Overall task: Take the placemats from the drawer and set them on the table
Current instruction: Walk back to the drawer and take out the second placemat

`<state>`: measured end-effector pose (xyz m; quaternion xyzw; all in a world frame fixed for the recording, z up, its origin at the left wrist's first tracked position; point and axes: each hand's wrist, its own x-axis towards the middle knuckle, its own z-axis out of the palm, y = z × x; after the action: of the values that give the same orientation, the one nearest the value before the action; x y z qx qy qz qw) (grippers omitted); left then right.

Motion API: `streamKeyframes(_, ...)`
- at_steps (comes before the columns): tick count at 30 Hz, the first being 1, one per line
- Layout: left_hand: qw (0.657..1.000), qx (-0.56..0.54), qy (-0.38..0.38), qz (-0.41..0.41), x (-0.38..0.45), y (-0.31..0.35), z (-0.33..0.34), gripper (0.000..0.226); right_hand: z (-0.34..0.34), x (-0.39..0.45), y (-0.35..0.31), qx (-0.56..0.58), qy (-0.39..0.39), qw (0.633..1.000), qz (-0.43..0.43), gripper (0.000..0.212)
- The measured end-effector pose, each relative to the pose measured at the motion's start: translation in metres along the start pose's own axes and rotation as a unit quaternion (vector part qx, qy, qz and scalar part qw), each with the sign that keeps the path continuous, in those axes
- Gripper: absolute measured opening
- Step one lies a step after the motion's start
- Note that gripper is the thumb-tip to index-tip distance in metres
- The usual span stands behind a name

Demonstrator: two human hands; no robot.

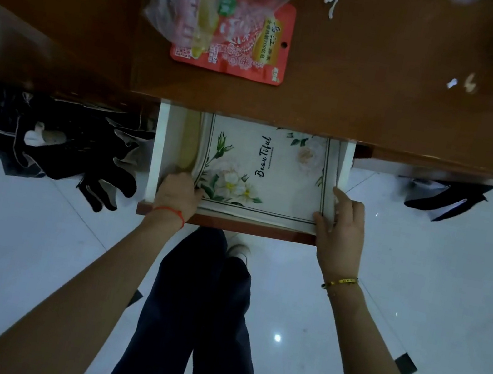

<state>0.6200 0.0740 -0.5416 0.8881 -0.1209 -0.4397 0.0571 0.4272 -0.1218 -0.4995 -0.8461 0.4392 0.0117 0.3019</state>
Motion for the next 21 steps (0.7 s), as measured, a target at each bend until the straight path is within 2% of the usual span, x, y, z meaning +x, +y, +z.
streamKeyframes(6, 0.994, -0.088, 0.052, 0.043, -0.02, 0.0, -0.004, 0.04, -0.009, 0.0, 0.004, 0.036, -0.001, 0.999, 0.032, 0.041)
streamKeyframes(11, 0.982, -0.183, 0.033, 0.041, -0.043, 0.004, -0.018, 0.037, -0.017, -0.005, 0.001, 0.055, -0.042, 0.997, 0.046, 0.031)
streamKeyframes(15, 0.978, -0.204, 0.033, 0.029, -0.069, 0.005, -0.021, 0.044, -0.027, -0.025, -0.004, 0.1, -0.06, 0.992, 0.052, 0.033)
streamKeyframes(21, 0.958, -0.275, 0.055, 0.061, -0.116, -0.005, -0.018, 0.047, -0.046, -0.062, -0.008, 0.13, -0.071, 0.988, 0.047, 0.033)
